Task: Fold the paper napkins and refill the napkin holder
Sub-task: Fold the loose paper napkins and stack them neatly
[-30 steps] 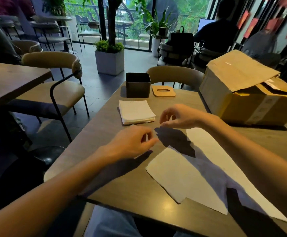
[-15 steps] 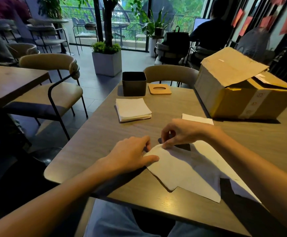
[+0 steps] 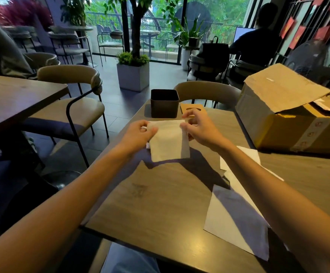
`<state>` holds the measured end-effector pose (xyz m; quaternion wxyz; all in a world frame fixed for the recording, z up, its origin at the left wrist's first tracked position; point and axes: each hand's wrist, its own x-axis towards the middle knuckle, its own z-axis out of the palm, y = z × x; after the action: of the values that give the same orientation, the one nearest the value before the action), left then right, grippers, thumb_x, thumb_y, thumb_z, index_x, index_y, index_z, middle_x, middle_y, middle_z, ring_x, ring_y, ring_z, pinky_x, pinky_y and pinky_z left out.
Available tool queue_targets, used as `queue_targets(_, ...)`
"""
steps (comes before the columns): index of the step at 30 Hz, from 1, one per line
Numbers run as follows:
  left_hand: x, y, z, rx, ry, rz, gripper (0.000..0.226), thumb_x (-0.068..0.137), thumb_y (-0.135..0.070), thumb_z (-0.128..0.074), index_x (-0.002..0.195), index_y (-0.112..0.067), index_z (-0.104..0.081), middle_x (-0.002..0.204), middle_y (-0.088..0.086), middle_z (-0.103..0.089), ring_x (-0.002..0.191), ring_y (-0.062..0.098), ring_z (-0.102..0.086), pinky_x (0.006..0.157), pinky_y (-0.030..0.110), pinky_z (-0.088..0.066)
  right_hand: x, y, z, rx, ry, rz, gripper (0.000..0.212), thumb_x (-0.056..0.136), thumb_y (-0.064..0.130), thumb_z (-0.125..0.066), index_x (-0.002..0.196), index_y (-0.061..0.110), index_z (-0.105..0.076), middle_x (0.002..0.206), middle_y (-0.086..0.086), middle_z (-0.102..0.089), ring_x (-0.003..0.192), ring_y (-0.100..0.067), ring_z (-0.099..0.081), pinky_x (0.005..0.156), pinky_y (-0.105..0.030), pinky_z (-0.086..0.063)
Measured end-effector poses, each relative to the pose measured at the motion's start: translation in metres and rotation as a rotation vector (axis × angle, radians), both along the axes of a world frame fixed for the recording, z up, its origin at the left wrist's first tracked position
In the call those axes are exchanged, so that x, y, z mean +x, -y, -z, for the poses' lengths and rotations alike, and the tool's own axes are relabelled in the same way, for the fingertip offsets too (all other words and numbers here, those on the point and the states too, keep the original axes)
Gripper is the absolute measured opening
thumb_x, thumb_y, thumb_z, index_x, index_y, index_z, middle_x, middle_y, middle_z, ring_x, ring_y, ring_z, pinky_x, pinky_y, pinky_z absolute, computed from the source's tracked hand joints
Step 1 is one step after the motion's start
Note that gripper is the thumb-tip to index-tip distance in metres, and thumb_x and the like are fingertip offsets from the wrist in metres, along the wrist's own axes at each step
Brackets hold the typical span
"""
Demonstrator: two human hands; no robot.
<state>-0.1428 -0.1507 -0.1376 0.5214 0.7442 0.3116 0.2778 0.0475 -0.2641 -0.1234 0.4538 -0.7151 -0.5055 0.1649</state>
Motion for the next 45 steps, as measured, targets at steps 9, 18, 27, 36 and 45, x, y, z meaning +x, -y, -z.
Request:
queue_targets(9,0.039,-0.052,0.007,0.139,-0.078,-0.229,0.024,0.100,-0.029,-0.055,0.120,-0.014,-0.053,0.116,0.010,-0.063,0.104,0.024,-0.064,0.082,0.033,-0.057,0.006,-0.073,0.020,0.021,-0.090,0.208,0.033,0.090,0.011,-0.070,0.121,0.016,-0.058,0.100,0.001,-0.058,0.095,-0.018,-0.061,0.080,-0.028,-0.056)
queue_targets(18,0.049,-0.078,0.031,0.231,-0.287,-0.186,0.032,0.096,-0.033,-0.061,0.123,-0.022,-0.048,0.122,0.008,-0.062,0.110,0.023,-0.061,0.084,0.035,-0.057,0.013,-0.083,0.041,-0.064,0.094,0.264,0.019,0.093,0.013,-0.068,0.112,0.012,-0.064,0.103,0.004,-0.056,0.098,-0.012,-0.056,0.070,-0.016,-0.043)
queue_targets(27,0.046,-0.077,0.041,0.494,-0.436,-0.160,0.034,0.096,-0.040,-0.059,0.123,-0.027,-0.044,0.115,0.004,-0.063,0.102,0.020,-0.062,0.082,0.042,-0.058,0.012,-0.085,0.052,-0.154,0.271,0.236,0.022,0.097,0.013,-0.063,0.116,0.009,-0.072,0.115,-0.006,-0.068,0.101,-0.010,-0.057,0.082,-0.021,-0.043)
queue_targets(36,0.040,-0.072,0.037,0.670,-0.509,-0.183,0.037,0.096,-0.035,-0.060,0.127,-0.024,-0.042,0.114,0.004,-0.064,0.099,0.021,-0.064,0.076,0.030,-0.049,0.022,-0.070,0.049,-0.304,0.413,0.182,0.021,0.098,0.009,-0.057,0.091,0.008,-0.076,0.087,-0.009,-0.070,0.082,-0.018,-0.065,0.066,-0.025,-0.048)
queue_targets(45,0.049,-0.005,0.003,0.708,-0.490,0.202,0.023,0.095,-0.035,-0.062,0.114,-0.021,-0.064,0.110,0.004,-0.067,0.093,0.012,-0.057,0.089,0.032,-0.052,0.036,0.001,0.002,-0.294,0.438,0.019,0.025,0.099,0.014,-0.059,0.122,0.012,-0.069,0.115,-0.001,-0.068,0.098,-0.012,-0.063,0.076,-0.017,-0.047)
